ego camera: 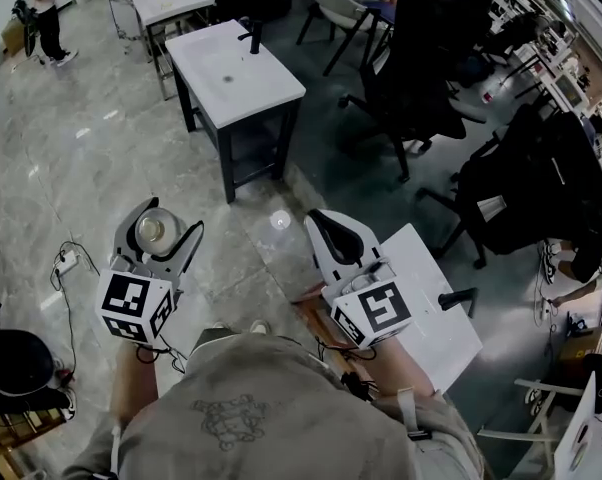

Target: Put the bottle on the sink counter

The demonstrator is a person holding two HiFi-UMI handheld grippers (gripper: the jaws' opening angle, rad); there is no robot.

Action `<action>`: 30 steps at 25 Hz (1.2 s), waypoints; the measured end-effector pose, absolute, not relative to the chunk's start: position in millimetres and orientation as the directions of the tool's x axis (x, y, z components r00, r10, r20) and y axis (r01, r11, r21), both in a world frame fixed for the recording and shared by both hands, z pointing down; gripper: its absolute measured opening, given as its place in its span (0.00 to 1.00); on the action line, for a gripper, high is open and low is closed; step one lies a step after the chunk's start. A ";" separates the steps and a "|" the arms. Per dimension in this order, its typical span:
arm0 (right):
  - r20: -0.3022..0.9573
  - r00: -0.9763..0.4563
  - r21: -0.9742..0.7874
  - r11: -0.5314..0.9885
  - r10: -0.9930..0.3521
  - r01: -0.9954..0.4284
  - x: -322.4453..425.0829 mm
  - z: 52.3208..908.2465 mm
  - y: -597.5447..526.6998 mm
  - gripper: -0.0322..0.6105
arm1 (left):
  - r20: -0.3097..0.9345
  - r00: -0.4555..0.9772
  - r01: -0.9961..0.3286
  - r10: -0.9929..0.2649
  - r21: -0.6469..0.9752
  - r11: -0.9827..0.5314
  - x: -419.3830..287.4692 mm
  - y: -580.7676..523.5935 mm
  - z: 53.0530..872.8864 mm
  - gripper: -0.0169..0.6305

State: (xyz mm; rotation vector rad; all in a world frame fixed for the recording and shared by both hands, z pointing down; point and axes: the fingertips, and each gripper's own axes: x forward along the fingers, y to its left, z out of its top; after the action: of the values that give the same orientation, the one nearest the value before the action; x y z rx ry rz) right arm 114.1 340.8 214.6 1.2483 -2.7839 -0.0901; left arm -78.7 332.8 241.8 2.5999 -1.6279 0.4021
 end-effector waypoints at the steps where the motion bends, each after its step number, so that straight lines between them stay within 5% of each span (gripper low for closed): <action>1: 0.055 -0.665 0.092 0.667 -0.744 -0.739 115.9 215.9 338.9 0.10 | 0.239 0.412 -0.891 -0.880 -0.098 -0.444 -75.9 331.2 241.5 0.56; 30: 0.102 -0.646 0.053 0.652 -0.757 -0.756 107.1 272.3 178.4 0.10 | 0.240 0.449 -0.872 -0.861 -0.093 -0.481 -85.9 174.1 279.0 0.56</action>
State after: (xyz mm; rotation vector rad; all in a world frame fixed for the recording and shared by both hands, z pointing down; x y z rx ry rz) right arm 107.1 178.4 272.3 1.2640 -2.7499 -0.0080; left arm -85.9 174.1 279.0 2.6367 -1.5772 0.3965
